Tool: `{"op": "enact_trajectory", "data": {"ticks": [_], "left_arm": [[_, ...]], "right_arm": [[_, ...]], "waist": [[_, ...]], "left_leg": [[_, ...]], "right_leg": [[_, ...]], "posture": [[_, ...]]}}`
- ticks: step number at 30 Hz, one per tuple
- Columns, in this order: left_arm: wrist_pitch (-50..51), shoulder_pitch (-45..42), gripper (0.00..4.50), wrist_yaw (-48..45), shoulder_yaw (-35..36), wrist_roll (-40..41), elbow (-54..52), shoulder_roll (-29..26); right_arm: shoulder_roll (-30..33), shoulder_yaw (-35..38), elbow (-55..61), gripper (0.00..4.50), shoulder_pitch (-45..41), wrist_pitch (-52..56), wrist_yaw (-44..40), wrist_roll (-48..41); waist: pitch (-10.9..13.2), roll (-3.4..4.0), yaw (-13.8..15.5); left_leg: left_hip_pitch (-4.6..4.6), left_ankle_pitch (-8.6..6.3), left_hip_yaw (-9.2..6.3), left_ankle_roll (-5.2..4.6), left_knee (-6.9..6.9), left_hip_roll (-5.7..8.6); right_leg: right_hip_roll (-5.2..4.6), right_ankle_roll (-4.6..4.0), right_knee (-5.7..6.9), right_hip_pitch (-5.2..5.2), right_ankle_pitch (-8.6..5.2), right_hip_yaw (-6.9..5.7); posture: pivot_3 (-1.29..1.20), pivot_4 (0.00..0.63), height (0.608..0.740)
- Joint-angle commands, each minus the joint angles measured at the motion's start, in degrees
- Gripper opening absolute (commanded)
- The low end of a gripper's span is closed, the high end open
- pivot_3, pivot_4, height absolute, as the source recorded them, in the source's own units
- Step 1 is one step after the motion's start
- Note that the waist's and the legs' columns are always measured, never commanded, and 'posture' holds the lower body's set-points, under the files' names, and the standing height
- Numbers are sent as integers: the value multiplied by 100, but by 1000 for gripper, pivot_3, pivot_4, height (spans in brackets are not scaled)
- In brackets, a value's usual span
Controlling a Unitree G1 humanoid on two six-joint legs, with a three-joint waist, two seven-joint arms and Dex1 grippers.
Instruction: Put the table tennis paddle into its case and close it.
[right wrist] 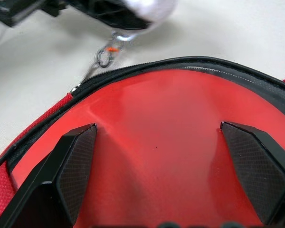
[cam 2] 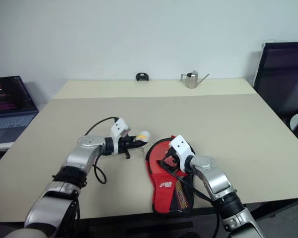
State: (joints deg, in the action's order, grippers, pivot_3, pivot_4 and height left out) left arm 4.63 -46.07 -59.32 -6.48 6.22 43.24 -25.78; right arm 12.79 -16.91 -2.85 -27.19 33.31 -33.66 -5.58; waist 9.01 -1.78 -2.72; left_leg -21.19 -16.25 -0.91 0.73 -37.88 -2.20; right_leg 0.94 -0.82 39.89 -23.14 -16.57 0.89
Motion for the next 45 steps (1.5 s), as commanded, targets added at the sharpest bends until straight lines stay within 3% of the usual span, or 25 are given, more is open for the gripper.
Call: {"op": "enact_trajectory", "data": {"ticks": [1, 18, 31, 45], "left_arm": [[-387, -362, 520, 116, 61, -115, 369, 109], [-1573, -1868, 520, 1314, 83, -915, 2693, 756], [-1589, -2368, 520, 2102, 95, -1363, 3253, 1346], [-1268, -2841, 519, 3608, 132, -1853, 3496, 1939]], "right_arm": [[-27, -205, -227, 4500, 229, 282, -14, 73], [-40, -187, -36, 4500, 512, 440, 219, 116], [-159, -213, 343, 4500, 810, 741, 486, 62], [-228, -287, 847, 4500, 1109, 1155, 752, 30]], "waist": [[0, 0, -6], [0, -3, 22], [0, -3, 44], [0, -4, 93]], "left_leg": [[-2, 0, 0, 0, 0, 0], [-19, 0, -19, 0, -2, 44], [-28, 0, -30, 1, -3, 48], [-46, 1, -44, 2, -2, 50]], "right_leg": [[0, 0, 0, -1, 0, 0], [-1, 7, -8, -3, -2, -13], [-2, 8, -17, -4, -2, -24], [-4, 13, -38, -4, 0, -43]], "posture": [[0, 150, 740], [0, 150, 740], [0, 150, 740], [0, 150, 740]]}}
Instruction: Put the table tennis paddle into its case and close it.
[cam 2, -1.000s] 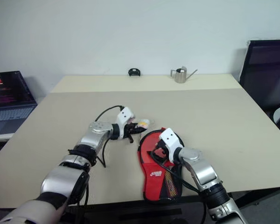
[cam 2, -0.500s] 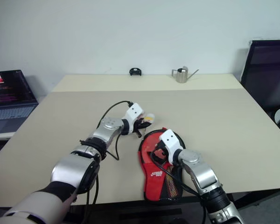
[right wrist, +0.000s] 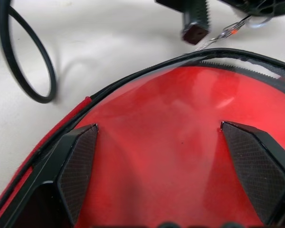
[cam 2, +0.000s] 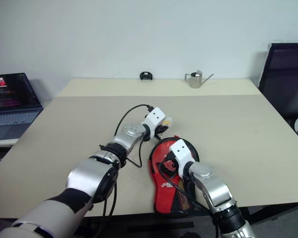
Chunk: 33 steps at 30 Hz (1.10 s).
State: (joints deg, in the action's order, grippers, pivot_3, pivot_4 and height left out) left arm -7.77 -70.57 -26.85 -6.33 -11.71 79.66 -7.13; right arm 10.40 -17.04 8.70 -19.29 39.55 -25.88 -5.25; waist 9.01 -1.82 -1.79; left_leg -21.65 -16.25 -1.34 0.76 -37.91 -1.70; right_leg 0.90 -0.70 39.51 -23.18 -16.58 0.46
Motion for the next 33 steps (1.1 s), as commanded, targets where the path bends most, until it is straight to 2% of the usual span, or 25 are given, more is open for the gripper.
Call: {"op": "enact_trajectory", "data": {"ticks": [1, 15, 22, 25, 33], "left_arm": [[-28, -428, 519, 493, 80, -127, -140, 111], [15, -705, 519, 1247, -7, -631, -97, 619], [206, -398, 519, 395, -182, -777, -71, 984], [240, -288, 1482, 220, -184, -772, -76, 1015], [390, -169, 4388, 73, -150, -767, -81, 829]], "right_arm": [[16, -277, -271, 4500, 339, 562, -19, -4], [49, -319, 39, 4500, 508, 797, 64, -9], [18, -304, 1, 4500, 458, 780, 91, -9], [-11, -302, -28, 4500, 421, 763, 102, -5], [-32, -296, -137, 4500, 325, 711, 70, -5]], "waist": [[0, 0, 3], [0, 0, 11], [0, 0, 11], [0, 1, 8], [-2, 1, -9]], "left_leg": [[0, 0, -1, 0, 0, 0], [-6, 3, -4, 7, 0, 4], [-6, 13, -1, 27, 2, 6], [-4, 14, 1, 29, 3, 6], [-1, 14, 0, 29, 3, 5]], "right_leg": [[-1, 0, -1, 0, 0, 0], [-6, 2, -6, -1, 1, -7], [-7, 2, -6, 0, 0, -11], [-7, 2, -5, 0, 0, -11], [-7, 2, -2, 1, 0, -6]], "posture": [[0, 150, 740], [0, 150, 740], [0, 150, 740], [0, 150, 740], [0, 150, 740]]}}
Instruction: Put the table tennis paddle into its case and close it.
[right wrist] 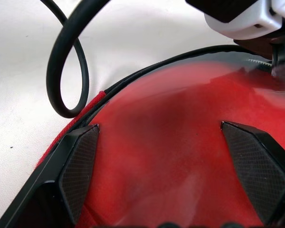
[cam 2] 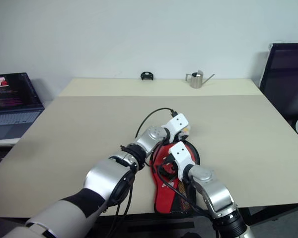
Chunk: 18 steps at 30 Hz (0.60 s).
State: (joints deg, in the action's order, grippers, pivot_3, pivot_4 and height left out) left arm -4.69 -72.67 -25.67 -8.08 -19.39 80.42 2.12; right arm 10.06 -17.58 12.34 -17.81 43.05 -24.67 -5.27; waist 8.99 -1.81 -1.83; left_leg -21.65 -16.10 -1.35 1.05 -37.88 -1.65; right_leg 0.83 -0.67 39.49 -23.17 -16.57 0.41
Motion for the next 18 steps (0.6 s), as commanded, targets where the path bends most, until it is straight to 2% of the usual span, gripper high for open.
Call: {"op": "enact_trajectory", "data": {"ticks": [1, 12, 18], "left_arm": [[102, 56, 4388, -59, 32, 7, -158, -115], [49, -72, 4388, -344, 815, 722, -302, -813], [-141, -50, 4388, -1111, 1384, 1334, -495, -1701]], "right_arm": [[7, -236, -529, 4500, 159, 346, -63, -5], [64, -184, -964, 4500, -168, 100, -217, 16], [70, -103, -1138, 4500, -285, -6, -270, 4]], "waist": [[0, 0, -9], [-1, -1, -76], [0, -2, -96]], "left_leg": [[2, 0, 0, 0, 0, 0], [29, 7, 6, 12, -1, -1], [30, 24, 4, 43, 0, -3]], "right_leg": [[0, 0, 3, 0, 0, 2], [1, 0, 42, 2, 0, 13], [1, 2, 46, 3, 2, 11]], "posture": [[0, 150, 740], [0, 150, 740], [0, 150, 740]]}}
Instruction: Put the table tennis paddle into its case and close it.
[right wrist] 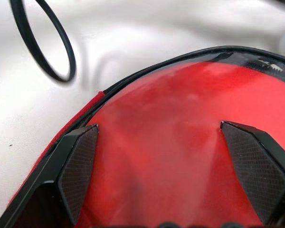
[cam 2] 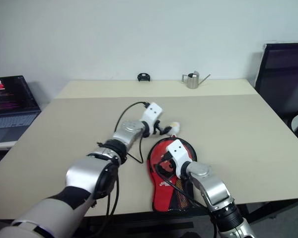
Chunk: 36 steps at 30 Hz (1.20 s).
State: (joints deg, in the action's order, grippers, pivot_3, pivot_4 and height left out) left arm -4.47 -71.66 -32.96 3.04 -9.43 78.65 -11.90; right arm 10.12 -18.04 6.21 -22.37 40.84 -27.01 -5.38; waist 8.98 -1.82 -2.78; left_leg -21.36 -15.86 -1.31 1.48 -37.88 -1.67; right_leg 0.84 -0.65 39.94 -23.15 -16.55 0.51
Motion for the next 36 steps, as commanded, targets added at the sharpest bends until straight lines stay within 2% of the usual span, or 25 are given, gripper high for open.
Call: {"op": "enact_trajectory", "data": {"ticks": [1, 7, 10, 15, 19, 22, 26, 32, 36], "left_arm": [[-170, -85, 4388, -777, 366, 491, -381, -444], [-11, 744, 4388, -3240, 537, 1266, -1343, -1179], [559, 1586, 4388, -4045, 405, 1686, -2738, -1339], [1399, 2821, 4388, -4260, 18, 2022, -4933, -1396], [1589, 3289, 4388, -4090, -348, 2037, -5858, -1289], [1423, 3356, 4388, -3766, -608, 1930, -6044, -1052], [1146, 3247, 4388, -3457, -943, 1753, -5804, -740], [829, 3080, 4388, -3253, -1444, 1476, -5348, -354], [557, 3071, 4388, -3132, -1701, 1246, -4985, -235]], "right_arm": [[68, -33, -527, 4500, 158, 221, -67, -10], [184, 132, -346, 4500, 124, 333, -345, -208], [256, 315, -109, 4500, 73, 420, -456, -403], [463, 639, 495, 4500, -28, 676, -765, -875], [716, 1055, 1292, 4500, -108, 1289, -1041, -1591], [976, 1707, 1873, 4500, -216, 2019, -1209, -2396], [1451, 2502, 2079, 4500, -363, 2605, -1336, -3167], [2094, 2922, 1952, 4500, -376, 2610, -1170, -3325], [2268, 3018, 1877, 4500, -422, 2506, -1072, -3318]], "waist": [[0, 0, -2], [0, 1, -2], [1, 3, 2], [6, 5, 100], [21, 9, 120], [36, 10, 127], [40, 6, 123], [62, 3, 95], [68, 4, 93]], "left_leg": [[1, 0, -1, 1, 0, 0], [1, 4, -2, 7, 0, -1], [-4, 4, -7, 8, 0, -5], [-25, 3, -17, 7, -4, -24], [-33, 3, -19, 6, -7, -18], [-35, 2, -21, 6, -8, -17], [-36, 2, -21, 5, -9, -4], [-41, 1, -13, 3, -3, 4], [-45, 0, -10, 1, 6, 1]], "right_leg": [[0, 0, 1, 0, 0, 0], [0, -1, 2, 0, 0, -6], [0, -2, 0, -1, 0, -6], [-8, -9, -4, -10, 4, -8], [-13, -8, -7, -12, 4, -9], [-14, -3, -6, -12, 1, -10], [-14, -1, -8, -12, 1, -12], [-7, -1, -14, -12, 1, -7], [-1, -1, -33, -12, 1, -3]], "posture": [[0, 150, 740], [0, 150, 740], [0, 150, 740], [0, 150, 740], [0, 150, 740], [0, 150, 740], [0, 150, 740], [0, 150, 740], [0, 150, 740]]}}
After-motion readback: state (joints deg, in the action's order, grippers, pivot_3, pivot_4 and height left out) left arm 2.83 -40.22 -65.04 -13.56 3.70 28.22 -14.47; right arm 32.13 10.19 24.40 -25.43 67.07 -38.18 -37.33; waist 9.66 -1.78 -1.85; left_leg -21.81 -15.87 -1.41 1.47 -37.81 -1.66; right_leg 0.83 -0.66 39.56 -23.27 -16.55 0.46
